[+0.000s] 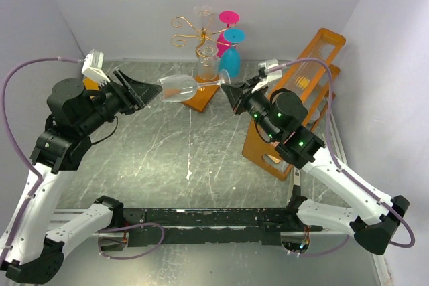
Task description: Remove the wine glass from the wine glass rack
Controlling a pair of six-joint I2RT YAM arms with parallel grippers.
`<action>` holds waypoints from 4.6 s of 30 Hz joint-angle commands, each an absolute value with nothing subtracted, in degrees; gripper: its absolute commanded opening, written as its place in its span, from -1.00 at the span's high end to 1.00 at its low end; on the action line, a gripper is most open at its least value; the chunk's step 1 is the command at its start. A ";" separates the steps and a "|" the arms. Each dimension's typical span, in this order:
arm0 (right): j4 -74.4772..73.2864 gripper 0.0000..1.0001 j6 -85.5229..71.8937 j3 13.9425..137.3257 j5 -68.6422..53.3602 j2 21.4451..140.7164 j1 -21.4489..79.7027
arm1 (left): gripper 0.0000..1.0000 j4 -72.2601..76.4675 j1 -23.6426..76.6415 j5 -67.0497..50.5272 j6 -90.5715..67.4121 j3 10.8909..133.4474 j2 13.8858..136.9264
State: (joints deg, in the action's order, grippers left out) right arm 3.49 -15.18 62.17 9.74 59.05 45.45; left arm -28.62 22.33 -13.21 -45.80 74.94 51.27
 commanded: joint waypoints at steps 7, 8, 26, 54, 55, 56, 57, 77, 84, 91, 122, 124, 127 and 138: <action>9.72 1.00 -17.46 61.73 7.06 56.67 45.28 | -0.16 -25.51 22.72 -20.46 -46.79 75.10 52.80; 9.98 1.00 -17.49 61.58 7.03 56.55 45.32 | -0.09 -25.88 22.70 -21.00 -46.70 75.48 53.49; 8.36 -0.06 -14.11 61.18 8.08 58.71 45.31 | 0.86 -36.85 22.69 -15.41 -44.25 81.33 58.48; 5.36 -0.76 -6.91 60.34 11.04 54.51 45.29 | 0.86 -61.29 -9.86 13.06 -18.26 86.37 78.25; 5.05 -0.77 -6.60 60.56 10.73 54.69 45.28 | 0.86 -60.79 -10.75 13.48 -17.94 86.27 78.90; 4.67 -0.78 -6.47 60.68 10.65 54.74 45.24 | 0.86 -60.38 -11.70 14.01 -17.49 86.14 79.64; 4.46 -0.78 -6.43 60.66 10.68 54.70 45.29 | 0.86 -60.48 -13.01 13.98 -17.18 86.54 80.95; 0.66 -0.79 -6.58 58.21 10.58 48.38 45.26 | 0.86 -59.45 -20.18 15.20 -16.58 93.84 94.76; 0.02 -0.80 -5.61 57.74 12.37 46.90 45.32 | 0.86 -59.34 -20.18 15.73 -16.49 95.75 97.98; -0.63 -0.80 -5.71 58.18 12.09 47.15 45.28 | 0.81 -58.14 -20.21 15.93 -15.78 93.89 98.50; -17.72 -0.76 -2.51 72.43 16.39 56.30 45.29 | -0.46 -55.54 -20.09 -7.50 -17.09 96.79 71.53; -20.52 -0.73 -2.03 75.42 18.97 59.38 45.31 | -0.47 -52.44 -19.77 -16.15 -18.72 92.59 68.25; -22.92 -0.65 -4.67 80.08 22.36 64.23 45.26 | -0.47 -47.16 -18.72 -28.77 -22.93 85.61 63.96; -23.86 -0.58 -16.35 95.79 14.18 81.95 39.87 | -0.49 -38.09 -5.79 -38.04 -28.91 66.41 54.65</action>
